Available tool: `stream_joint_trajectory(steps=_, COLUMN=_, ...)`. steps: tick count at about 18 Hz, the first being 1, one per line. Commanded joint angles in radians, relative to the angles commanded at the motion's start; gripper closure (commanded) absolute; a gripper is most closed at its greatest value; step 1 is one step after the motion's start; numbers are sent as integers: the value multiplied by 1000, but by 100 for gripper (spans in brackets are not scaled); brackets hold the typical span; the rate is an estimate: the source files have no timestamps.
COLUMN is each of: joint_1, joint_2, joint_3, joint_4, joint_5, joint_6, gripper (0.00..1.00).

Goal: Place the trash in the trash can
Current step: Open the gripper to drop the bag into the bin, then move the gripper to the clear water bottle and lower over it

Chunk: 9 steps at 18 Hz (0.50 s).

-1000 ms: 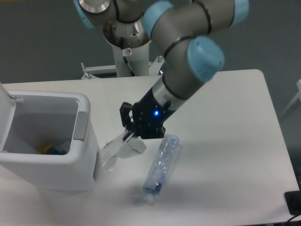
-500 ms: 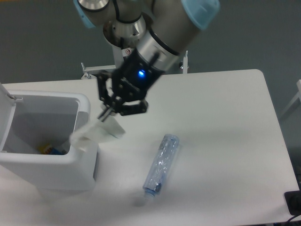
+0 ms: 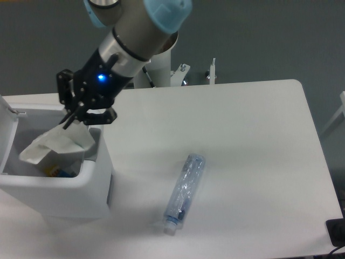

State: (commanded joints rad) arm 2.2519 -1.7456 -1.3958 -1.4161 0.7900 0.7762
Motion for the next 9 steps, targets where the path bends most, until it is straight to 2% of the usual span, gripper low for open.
stream_joint_trajectory(steps=1, joint_1=0, joint_2=0, joint_3=-6, joint_4=25, joint_5=0, joint_6=-2, gripper=0)
stream_joint_trajectory(steps=6, joint_1=29, joint_2=3, joint_3=0, joint_4=26, joint_5=-2, joint_6=-2, gripper=0)
stream_joint_trajectory(steps=9, joint_1=156, joint_2=-12, joint_3=3, joint_4=45, joint_5=0, joint_6=-2, gripper=0)
